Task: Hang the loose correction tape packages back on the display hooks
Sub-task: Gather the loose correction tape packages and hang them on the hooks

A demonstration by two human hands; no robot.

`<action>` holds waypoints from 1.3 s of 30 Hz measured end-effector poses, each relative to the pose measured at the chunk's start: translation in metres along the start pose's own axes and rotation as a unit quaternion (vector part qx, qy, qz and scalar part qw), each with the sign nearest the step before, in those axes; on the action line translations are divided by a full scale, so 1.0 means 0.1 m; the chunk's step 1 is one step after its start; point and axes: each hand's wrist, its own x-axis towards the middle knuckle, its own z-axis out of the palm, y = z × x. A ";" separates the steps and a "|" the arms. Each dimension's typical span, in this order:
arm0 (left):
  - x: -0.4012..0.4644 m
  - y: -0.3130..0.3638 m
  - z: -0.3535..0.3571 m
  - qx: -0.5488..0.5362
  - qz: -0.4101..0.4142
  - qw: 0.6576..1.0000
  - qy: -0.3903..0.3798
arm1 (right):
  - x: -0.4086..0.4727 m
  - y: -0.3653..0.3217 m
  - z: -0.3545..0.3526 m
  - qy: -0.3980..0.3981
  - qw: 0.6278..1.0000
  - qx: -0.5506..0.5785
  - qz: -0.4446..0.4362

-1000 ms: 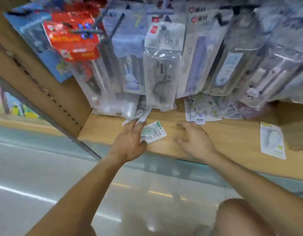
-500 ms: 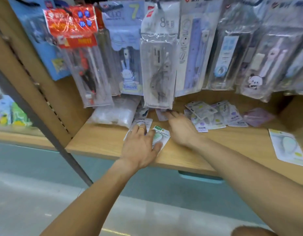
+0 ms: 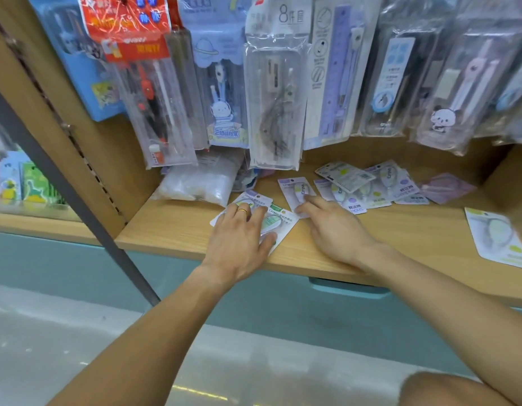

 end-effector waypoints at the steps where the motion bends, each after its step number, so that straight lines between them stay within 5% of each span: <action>1: 0.00 0.00 0.01 0.005 0.002 1.000 0.013 | -0.06 0.01 -0.02 0.007 1.000 -0.004 0.001; 13: 0.00 0.14 0.09 -0.076 0.018 0.996 0.049 | -0.32 0.09 -0.10 0.038 0.998 -0.038 0.016; 20: -0.03 0.12 0.13 0.004 0.049 0.997 0.053 | -0.44 0.16 -0.12 0.051 0.997 0.053 0.003; 33: -0.10 0.31 0.26 -0.035 0.015 0.996 0.086 | -0.68 0.36 -0.06 0.003 0.992 0.126 -0.025; 36: -0.09 0.46 0.19 -0.049 0.063 0.991 0.104 | -0.65 0.36 -0.11 0.130 0.984 0.118 0.044; 39: -0.07 0.70 0.18 -0.083 0.150 0.981 0.089 | -0.33 0.48 -0.23 0.237 0.935 0.145 0.219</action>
